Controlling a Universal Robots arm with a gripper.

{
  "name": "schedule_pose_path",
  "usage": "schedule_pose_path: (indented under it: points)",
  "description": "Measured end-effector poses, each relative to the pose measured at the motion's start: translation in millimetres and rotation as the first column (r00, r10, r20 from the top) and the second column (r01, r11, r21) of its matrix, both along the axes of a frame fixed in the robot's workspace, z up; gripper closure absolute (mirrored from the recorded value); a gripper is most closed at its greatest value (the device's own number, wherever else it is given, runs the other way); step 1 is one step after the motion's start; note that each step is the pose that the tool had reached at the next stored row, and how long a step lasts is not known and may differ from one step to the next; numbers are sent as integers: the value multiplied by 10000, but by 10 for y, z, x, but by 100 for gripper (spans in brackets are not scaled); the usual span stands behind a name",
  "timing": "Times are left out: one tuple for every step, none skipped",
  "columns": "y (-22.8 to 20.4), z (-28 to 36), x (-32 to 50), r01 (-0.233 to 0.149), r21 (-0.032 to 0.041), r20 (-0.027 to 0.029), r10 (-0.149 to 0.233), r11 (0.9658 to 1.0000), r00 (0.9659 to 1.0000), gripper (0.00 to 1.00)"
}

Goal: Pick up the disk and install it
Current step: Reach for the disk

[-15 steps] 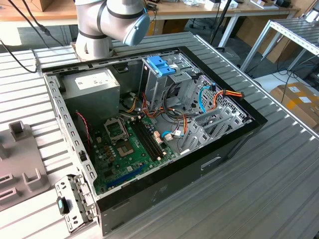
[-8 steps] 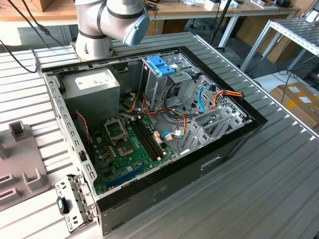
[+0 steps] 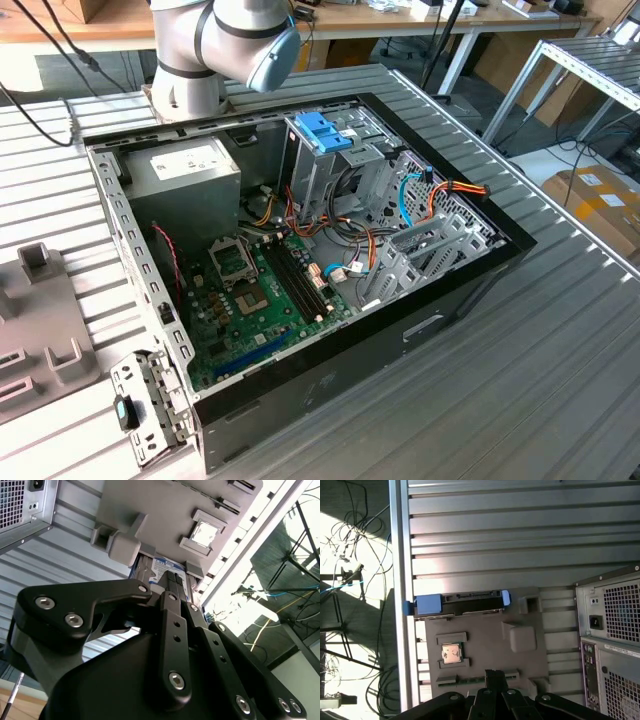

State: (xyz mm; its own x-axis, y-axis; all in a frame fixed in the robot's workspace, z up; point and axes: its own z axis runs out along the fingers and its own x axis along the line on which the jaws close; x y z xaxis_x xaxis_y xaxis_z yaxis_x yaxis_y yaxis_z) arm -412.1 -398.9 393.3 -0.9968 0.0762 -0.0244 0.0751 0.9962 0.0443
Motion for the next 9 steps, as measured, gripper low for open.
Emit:
schedule_pose_path:
  points:
    - [0, 0, -3, 0, 0, 1, 0, 10000, 10000, 89]
    - [0, 0, -5, 0, 0, 1, 0, 10000, 10000, 89]
    - [0, 0, -8, 0, 0, 0, 0, 10000, 10000, 89]
    - [0, 0, -12, 0, 0, 1, 0, 10000, 10000, 89]
    - [0, 0, -14, 0, 0, 1, 0, 10000, 10000, 89]
    - [0, 0, -23, 0, 0, 1, 0, 10000, 10000, 89]
    - [0, -1, -27, 0, 1, 1, 0, 10000, 10000, 89]
    - [0, -1, -30, 0, 1, 1, 0, 10000, 10000, 89]
    - [0, 0, -33, 0, 0, 0, 0, 10000, 10000, 89]
